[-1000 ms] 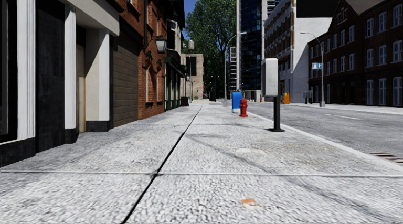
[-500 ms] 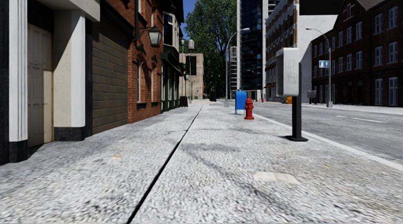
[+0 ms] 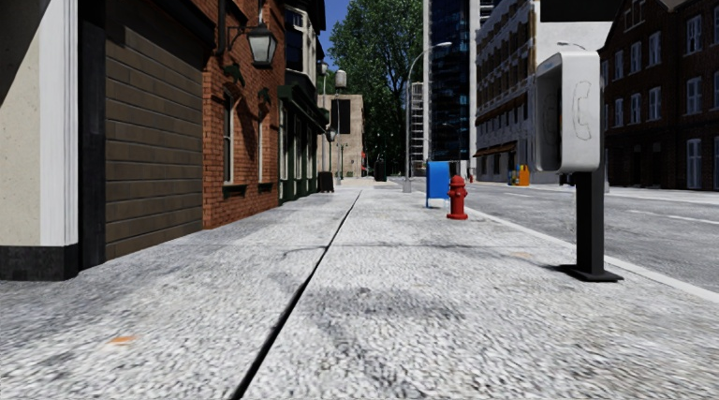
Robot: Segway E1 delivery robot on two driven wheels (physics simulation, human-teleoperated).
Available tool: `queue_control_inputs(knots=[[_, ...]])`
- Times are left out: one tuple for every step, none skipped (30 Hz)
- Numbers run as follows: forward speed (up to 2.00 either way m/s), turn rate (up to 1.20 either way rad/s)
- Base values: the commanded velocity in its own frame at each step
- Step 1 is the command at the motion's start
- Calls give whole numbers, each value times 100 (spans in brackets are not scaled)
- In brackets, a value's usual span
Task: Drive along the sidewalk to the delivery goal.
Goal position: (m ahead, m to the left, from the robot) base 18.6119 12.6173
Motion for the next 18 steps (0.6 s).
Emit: queue_control_inputs(knots=[[200, 0], [200, 0], [200, 0], [200, 0], [200, 0], [200, 0], [200, 0], [200, 0], [200, 0], [200, 0], [200, 0], [200, 0], [200, 0], [200, 0], [200, 0], [200, 0], [200, 0], [200, 0]])
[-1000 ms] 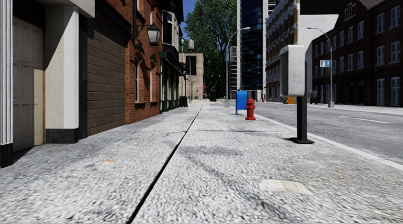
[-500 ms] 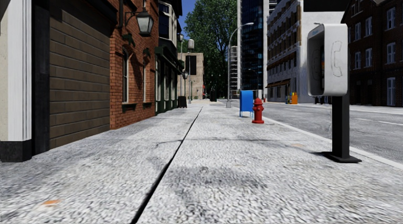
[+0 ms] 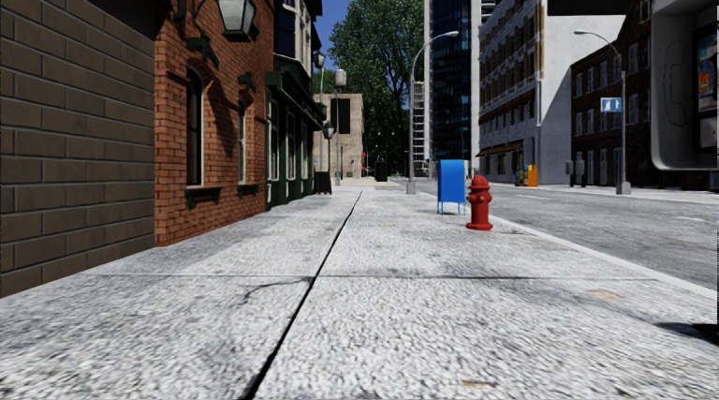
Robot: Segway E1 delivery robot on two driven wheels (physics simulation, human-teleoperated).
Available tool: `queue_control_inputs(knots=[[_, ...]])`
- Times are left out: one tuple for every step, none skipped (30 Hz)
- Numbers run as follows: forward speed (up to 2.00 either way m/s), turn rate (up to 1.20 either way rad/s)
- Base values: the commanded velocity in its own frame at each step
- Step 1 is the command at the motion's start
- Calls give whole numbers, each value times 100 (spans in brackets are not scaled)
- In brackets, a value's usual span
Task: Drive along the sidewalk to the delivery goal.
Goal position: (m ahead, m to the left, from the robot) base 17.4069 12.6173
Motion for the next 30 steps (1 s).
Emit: queue_control_inputs(knots=[[200, 0], [200, 0], [200, 0], [200, 0], [200, 0], [200, 0], [200, 0], [200, 0], [200, 0], [200, 0], [200, 0], [200, 0], [200, 0], [200, 0], [200, 0], [200, 0], [200, 0], [200, 0], [200, 0], [200, 0], [200, 0], [200, 0], [200, 0], [200, 0], [200, 0], [200, 0], [200, 0], [200, 0], [200, 0], [200, 0]])
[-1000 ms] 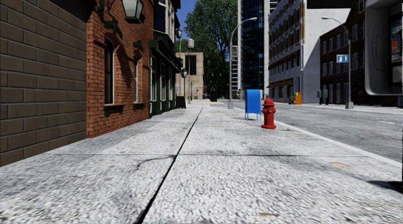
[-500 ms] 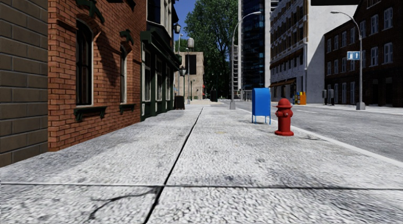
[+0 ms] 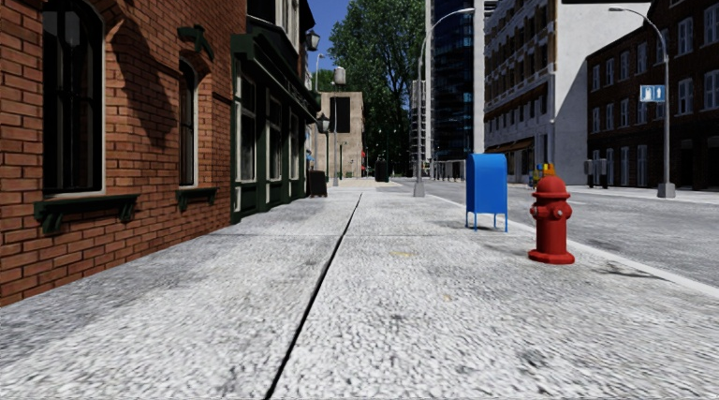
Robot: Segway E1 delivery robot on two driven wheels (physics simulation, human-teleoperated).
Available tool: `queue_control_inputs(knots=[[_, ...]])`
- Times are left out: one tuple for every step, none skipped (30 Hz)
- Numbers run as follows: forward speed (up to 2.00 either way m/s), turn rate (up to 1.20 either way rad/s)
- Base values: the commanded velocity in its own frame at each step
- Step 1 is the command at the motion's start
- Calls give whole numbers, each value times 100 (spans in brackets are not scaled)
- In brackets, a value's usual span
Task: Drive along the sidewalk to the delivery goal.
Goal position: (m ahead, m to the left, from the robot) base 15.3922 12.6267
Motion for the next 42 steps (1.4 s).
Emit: queue_control_inputs(knots=[[200, 0], [200, 0], [200, 0], [200, 0], [200, 0], [200, 0], [200, 0], [200, 0], [200, 0], [200, 0], [200, 0], [200, 0], [200, 0], [200, 0], [200, 0], [200, 0], [200, 0], [200, 0], [200, 0], [200, 0], [200, 0], [200, 0], [200, 0], [200, 0], [200, 0], [200, 0], [200, 0], [200, 0], [200, 0], [200, 0], [200, 0], [200, 0], [200, 0], [200, 0], [200, 0], [200, 0], [200, 0], [200, 0], [200, 0], [200, 0], [200, 0], [200, 0]])
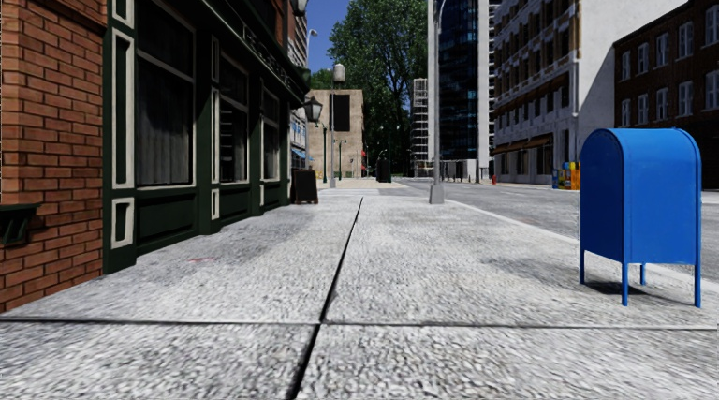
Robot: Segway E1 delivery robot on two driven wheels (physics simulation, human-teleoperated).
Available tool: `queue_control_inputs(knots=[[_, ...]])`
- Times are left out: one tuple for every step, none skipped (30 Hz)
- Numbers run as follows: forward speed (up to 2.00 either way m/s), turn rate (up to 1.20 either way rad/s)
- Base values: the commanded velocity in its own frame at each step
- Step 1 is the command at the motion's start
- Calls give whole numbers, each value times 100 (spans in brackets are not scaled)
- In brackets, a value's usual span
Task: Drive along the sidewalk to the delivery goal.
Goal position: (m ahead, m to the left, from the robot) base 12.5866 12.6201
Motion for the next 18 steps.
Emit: queue_control_inputs(knots=[[200, 0], [200, 0], [200, 0], [200, 0], [200, 0], [200, 0], [200, 0], [200, 0], [200, 0], [200, 0], [200, 0], [200, 0], [200, 0], [200, 0], [200, 0], [200, 0], [200, 0], [200, 0]])
